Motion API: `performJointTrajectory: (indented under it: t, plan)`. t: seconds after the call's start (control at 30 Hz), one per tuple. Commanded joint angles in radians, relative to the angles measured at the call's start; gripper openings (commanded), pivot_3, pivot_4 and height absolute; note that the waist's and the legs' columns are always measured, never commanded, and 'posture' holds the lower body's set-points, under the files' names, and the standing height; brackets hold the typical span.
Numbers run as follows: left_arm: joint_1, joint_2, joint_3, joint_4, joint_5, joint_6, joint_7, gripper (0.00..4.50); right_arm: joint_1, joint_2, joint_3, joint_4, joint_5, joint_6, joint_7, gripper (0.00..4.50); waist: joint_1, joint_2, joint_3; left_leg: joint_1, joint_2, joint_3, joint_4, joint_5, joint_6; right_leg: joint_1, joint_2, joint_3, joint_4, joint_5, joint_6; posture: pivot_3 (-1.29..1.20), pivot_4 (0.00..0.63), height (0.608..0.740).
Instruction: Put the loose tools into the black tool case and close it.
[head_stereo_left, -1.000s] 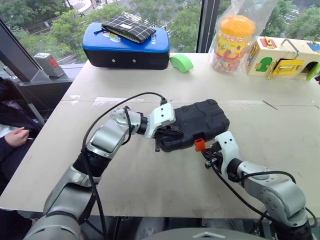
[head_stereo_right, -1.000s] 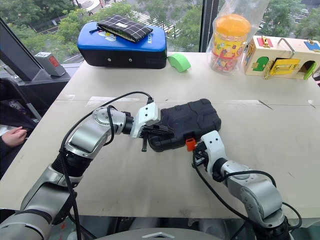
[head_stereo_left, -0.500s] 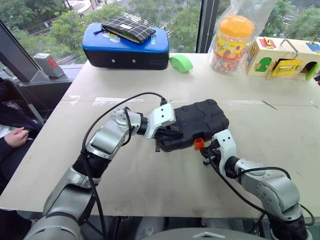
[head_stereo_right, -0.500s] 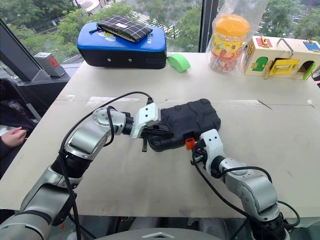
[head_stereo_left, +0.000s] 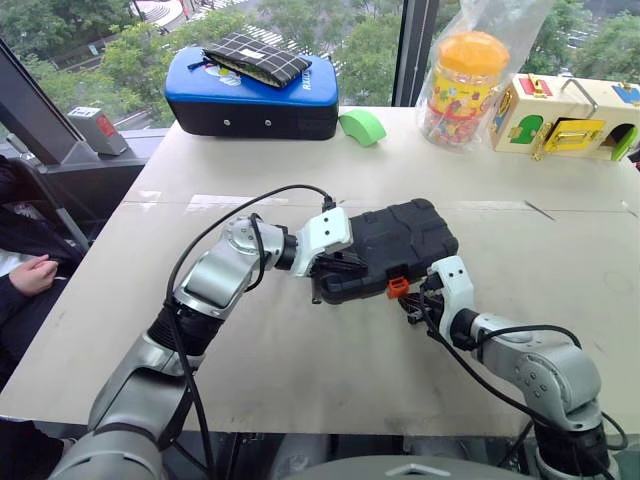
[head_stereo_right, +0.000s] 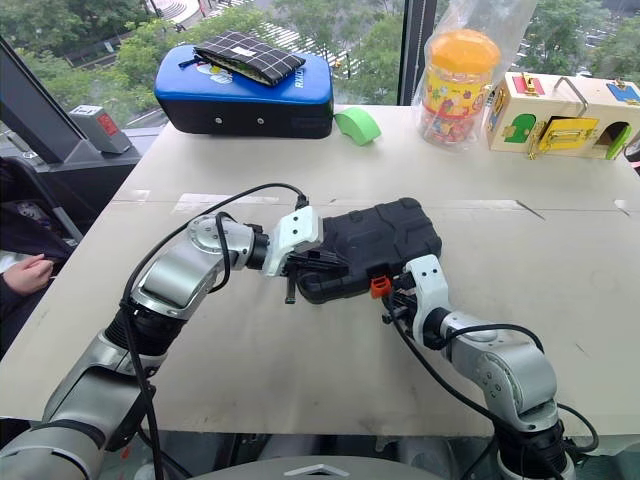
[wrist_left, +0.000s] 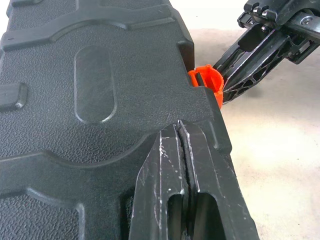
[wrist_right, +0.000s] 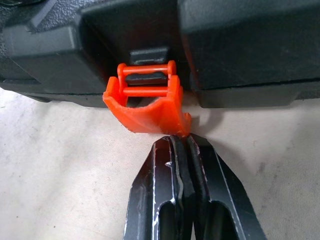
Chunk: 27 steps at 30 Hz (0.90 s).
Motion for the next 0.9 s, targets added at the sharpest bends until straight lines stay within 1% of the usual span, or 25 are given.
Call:
performJointTrajectory:
  t: [0.03, 0.2, 0.3, 0.53, 0.77, 0.9]
  plan:
    - [0.047, -0.004, -0.089, 0.066, 0.058, 0.032, -0.002, 0.00, -0.029, 0.019, -0.004, -0.059, 0.054, 0.018, 0.024, 0.12, 0.000, 0.000, 0.000, 0.000, 0.000, 0.000, 0.000, 0.000, 0.000, 0.000, 0.000, 0.000, 0.000, 0.000, 0.000, 0.00, 0.150, 0.740]
    - [0.052, -0.008, -0.088, 0.065, 0.062, 0.031, -0.001, 0.00, -0.029, 0.022, -0.007, -0.066, 0.063, 0.034, 0.022, 0.12, -0.002, 0.000, 0.000, 0.000, 0.000, 0.000, -0.001, 0.000, 0.000, 0.000, 0.000, 0.000, 0.000, 0.000, 0.000, 0.00, 0.150, 0.740]
    - [0.054, -0.013, -0.088, 0.065, 0.064, 0.031, -0.001, 0.00, -0.030, 0.041, -0.013, -0.059, 0.053, -0.011, 0.020, 0.12, -0.003, 0.000, 0.000, 0.001, 0.000, 0.000, -0.003, 0.000, 0.000, 0.000, 0.000, 0.000, 0.000, 0.000, -0.001, 0.00, 0.150, 0.740]
    - [0.053, -0.018, -0.087, 0.073, 0.066, 0.030, 0.000, 0.00, -0.030, 0.038, -0.028, -0.056, 0.047, -0.057, 0.025, 0.12, -0.003, 0.001, 0.000, 0.002, 0.000, 0.000, -0.005, 0.000, 0.000, -0.001, 0.000, 0.001, -0.001, -0.001, -0.001, 0.00, 0.150, 0.740]
    - [0.053, -0.021, -0.085, 0.075, 0.068, 0.032, 0.004, 0.00, -0.039, 0.026, -0.036, -0.078, 0.077, -0.012, 0.037, 0.12, -0.003, 0.001, 0.001, 0.002, 0.000, 0.000, -0.005, 0.000, 0.000, -0.001, 0.000, 0.001, -0.001, -0.001, -0.001, 0.00, 0.150, 0.740]
    - [0.054, -0.024, -0.084, 0.076, 0.068, 0.034, 0.007, 0.00, -0.009, -0.039, -0.053, -0.130, 0.118, 0.071, 0.065, 0.12, -0.001, 0.001, 0.001, 0.002, 0.000, 0.000, -0.005, 0.000, 0.000, 0.000, 0.000, 0.001, -0.001, -0.001, -0.001, 0.00, 0.150, 0.740]
